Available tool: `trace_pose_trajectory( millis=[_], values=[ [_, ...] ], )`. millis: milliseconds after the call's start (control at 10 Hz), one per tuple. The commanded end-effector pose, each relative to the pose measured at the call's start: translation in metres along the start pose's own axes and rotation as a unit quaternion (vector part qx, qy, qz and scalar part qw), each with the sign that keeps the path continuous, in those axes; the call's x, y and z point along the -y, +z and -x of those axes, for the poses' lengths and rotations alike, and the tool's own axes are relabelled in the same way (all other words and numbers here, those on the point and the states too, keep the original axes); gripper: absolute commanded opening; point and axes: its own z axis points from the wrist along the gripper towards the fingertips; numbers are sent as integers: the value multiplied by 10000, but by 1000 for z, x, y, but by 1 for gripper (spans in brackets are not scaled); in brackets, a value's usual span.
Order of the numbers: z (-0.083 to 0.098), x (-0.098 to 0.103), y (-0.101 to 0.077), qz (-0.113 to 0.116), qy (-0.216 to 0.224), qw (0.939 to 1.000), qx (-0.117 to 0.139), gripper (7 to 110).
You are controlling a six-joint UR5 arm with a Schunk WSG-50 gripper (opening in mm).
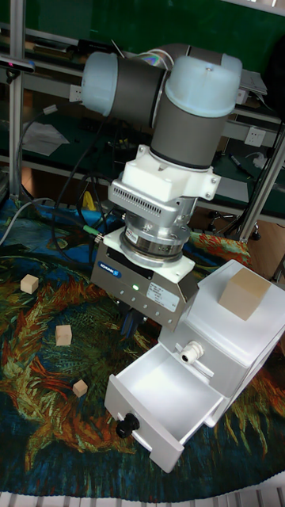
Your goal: Grasp the handle and close the drawer
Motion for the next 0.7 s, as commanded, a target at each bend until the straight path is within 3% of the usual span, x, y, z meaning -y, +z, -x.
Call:
trace_pose_trajectory(
  millis=[0, 300, 400, 600],
  values=[
    [7, 7, -2, -119, 25, 9998, 130, 7],
    [14, 18, -2, -332, -91, 9991, 264, 7],
    [16, 8, -2, -129, -32, 9994, 309, 7],
    [13, 6, -2, -100, -45, 9996, 243, 7]
  ],
)
